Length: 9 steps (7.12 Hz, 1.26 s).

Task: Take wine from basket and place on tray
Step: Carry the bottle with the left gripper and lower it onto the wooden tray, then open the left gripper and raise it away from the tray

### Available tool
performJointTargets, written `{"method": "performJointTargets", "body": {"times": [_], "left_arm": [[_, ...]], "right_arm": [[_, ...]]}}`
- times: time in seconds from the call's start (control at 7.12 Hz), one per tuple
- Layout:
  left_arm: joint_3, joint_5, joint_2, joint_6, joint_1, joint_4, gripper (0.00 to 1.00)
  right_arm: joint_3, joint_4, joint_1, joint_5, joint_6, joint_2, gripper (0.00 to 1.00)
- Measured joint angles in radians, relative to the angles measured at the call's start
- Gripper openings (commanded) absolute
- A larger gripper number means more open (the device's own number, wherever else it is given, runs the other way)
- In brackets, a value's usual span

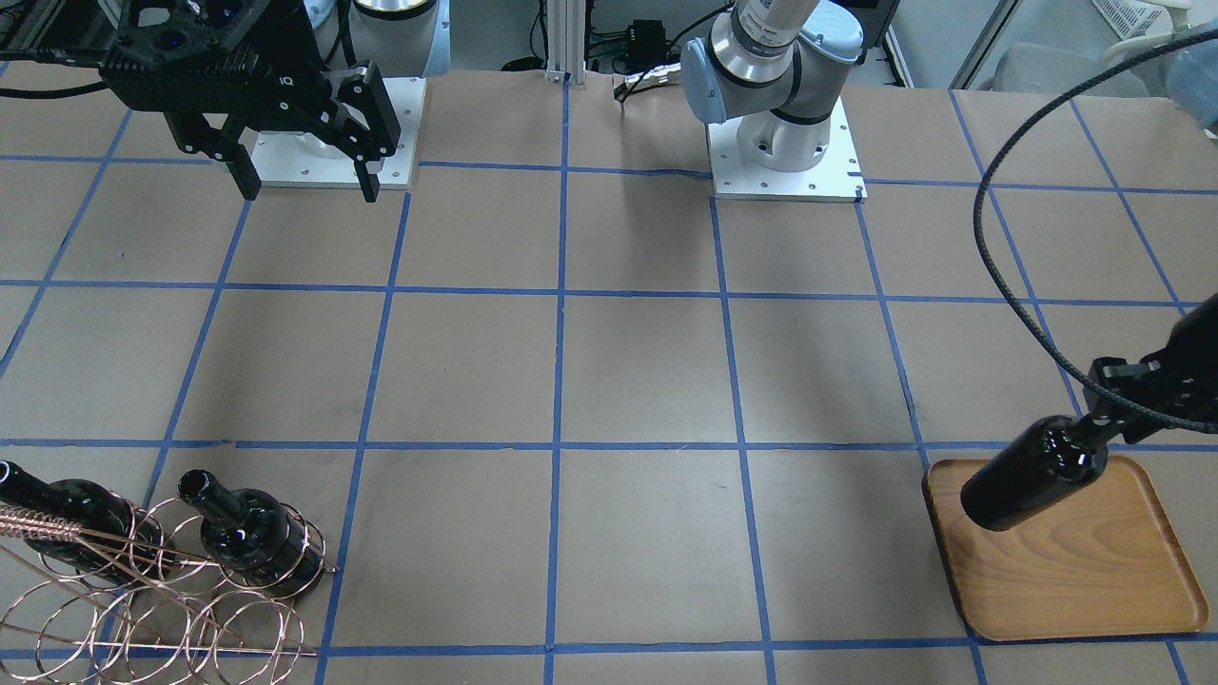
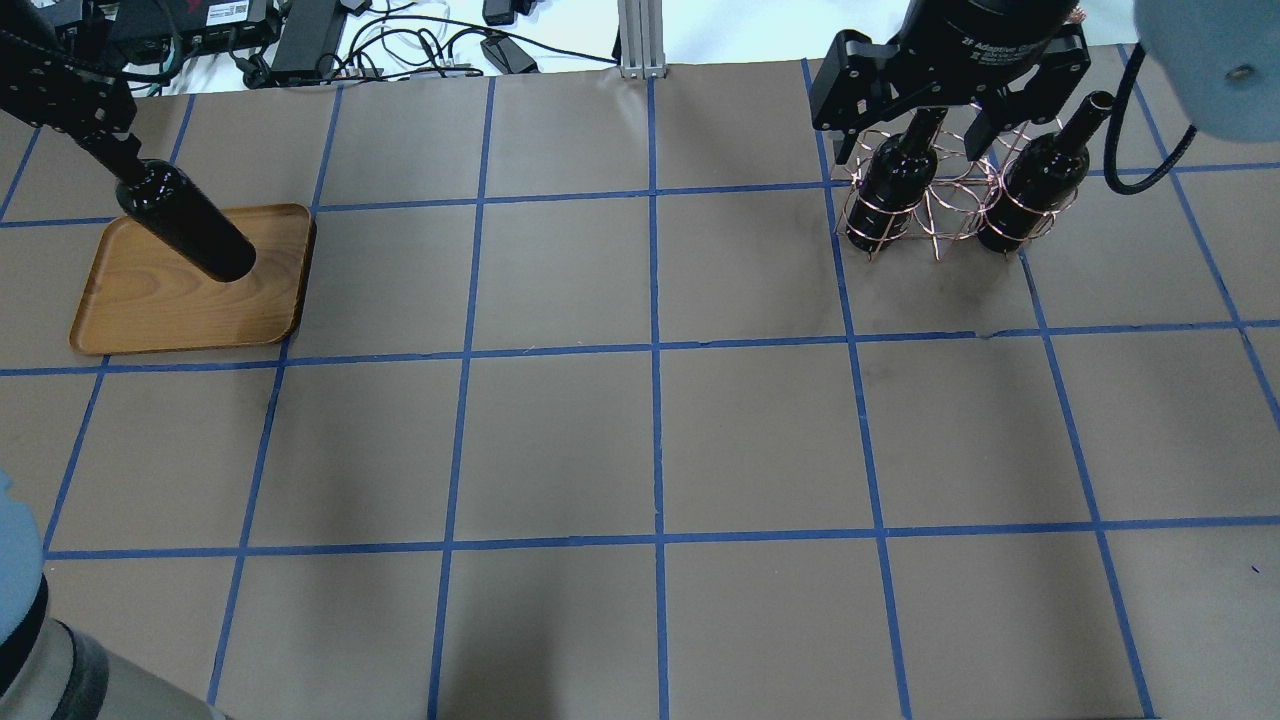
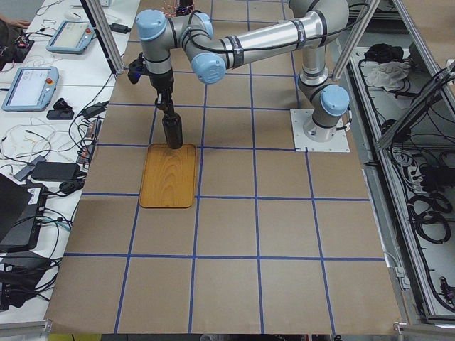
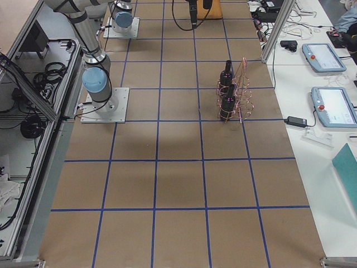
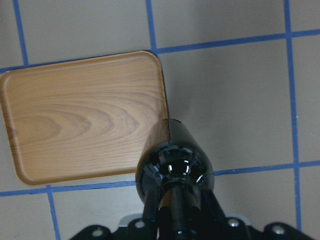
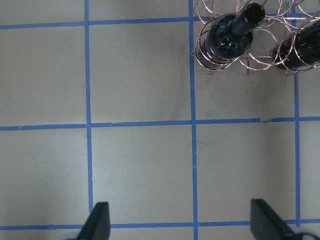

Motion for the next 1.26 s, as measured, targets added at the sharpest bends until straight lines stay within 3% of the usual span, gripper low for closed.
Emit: {"method": "performJointTargets", "body": {"times": [0.84, 1.12, 1.26], "left_arm": [[0.013, -0.01, -0.098, 0.041, 0.063, 0.105, 0.0], [0.012, -0.008, -0.11, 0.039, 0.065, 0.115, 0.91], [0.011, -0.008, -0.111, 0.038, 0.065, 0.12, 1.0]], "right_arm": [[0.001, 0.006, -0.002, -0.004, -0.001, 0.009, 1.0], [0.0, 0.007, -0.002, -0.004, -0.001, 0.009, 1.0], [0.001, 0.007, -0.002, -0.003, -0.001, 0.009, 1.0]]}}
